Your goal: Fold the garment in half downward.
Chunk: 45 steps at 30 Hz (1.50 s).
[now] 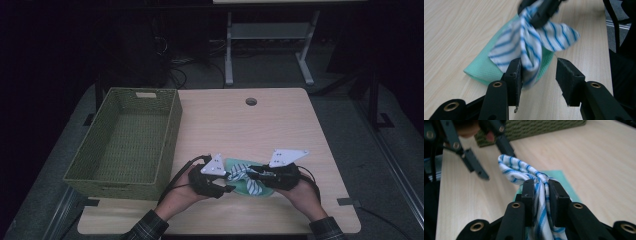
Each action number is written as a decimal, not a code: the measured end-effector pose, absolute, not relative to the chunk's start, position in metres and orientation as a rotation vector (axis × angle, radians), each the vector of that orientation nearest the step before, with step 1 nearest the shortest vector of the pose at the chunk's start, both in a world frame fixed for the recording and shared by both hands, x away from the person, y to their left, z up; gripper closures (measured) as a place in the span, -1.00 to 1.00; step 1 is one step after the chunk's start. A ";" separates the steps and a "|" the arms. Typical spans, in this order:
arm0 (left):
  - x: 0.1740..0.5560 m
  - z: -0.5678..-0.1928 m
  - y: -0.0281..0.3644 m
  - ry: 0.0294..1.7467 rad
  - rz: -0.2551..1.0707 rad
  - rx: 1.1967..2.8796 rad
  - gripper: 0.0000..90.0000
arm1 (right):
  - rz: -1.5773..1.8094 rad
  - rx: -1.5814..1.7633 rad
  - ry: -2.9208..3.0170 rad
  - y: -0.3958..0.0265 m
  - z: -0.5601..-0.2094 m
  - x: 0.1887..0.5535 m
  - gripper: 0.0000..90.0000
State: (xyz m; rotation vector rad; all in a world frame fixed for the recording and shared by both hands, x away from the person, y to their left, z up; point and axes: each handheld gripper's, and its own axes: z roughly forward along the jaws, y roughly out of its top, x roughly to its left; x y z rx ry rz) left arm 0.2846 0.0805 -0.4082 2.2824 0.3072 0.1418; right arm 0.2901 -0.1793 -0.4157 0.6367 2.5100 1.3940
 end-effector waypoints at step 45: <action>0.279 -0.420 0.092 0.322 0.120 2.335 0.15 | 1.483 0.703 2.594 -0.197 -0.421 0.295 0.49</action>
